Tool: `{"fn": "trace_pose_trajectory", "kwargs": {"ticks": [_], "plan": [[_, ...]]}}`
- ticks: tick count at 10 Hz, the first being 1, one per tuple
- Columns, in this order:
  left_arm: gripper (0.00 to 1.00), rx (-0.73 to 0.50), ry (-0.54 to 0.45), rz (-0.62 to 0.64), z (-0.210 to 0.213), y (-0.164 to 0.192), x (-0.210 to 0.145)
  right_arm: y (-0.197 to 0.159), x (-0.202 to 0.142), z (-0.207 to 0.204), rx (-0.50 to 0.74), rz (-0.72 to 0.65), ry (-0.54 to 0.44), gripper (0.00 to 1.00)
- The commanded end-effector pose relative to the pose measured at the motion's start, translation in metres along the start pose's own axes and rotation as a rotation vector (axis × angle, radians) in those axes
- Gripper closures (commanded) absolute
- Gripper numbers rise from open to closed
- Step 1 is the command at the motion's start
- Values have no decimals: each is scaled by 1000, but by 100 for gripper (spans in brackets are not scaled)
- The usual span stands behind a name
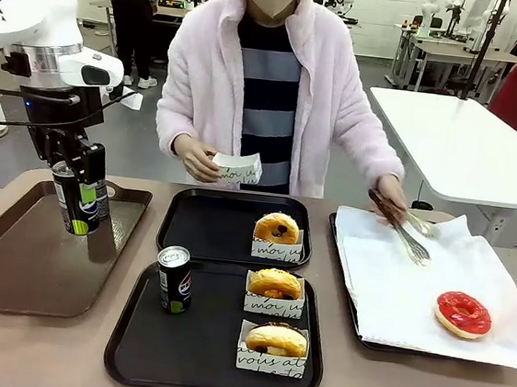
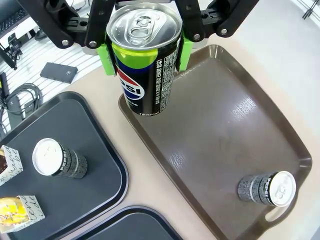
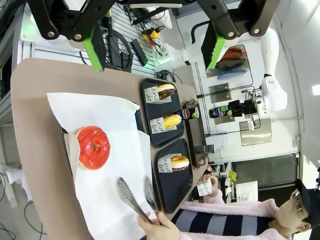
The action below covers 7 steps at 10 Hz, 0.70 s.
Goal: Set up donuts and drinks on trays.
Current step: Pick up one Pepsi coke from the Handle tray and place it on the Flat Tray without a Pepsi coke.
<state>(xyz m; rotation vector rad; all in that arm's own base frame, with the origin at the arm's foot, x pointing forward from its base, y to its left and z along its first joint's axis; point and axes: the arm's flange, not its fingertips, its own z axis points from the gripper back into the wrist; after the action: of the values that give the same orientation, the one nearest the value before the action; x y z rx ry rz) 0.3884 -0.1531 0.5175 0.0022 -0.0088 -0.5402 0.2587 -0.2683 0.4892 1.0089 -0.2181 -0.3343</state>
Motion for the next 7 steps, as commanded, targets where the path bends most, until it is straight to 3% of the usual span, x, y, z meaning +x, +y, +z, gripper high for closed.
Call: {"fn": "trace_pose_trajectory", "kwargs": {"ticks": [1, 7], "plan": [[42, -5, -21, 16, 5, 2, 6, 1, 1, 0, 19, 4, -5, 0], [42, -40, -56, 75, 2, 3, 70, 1, 1, 0, 19, 4, -5, 0]]}}
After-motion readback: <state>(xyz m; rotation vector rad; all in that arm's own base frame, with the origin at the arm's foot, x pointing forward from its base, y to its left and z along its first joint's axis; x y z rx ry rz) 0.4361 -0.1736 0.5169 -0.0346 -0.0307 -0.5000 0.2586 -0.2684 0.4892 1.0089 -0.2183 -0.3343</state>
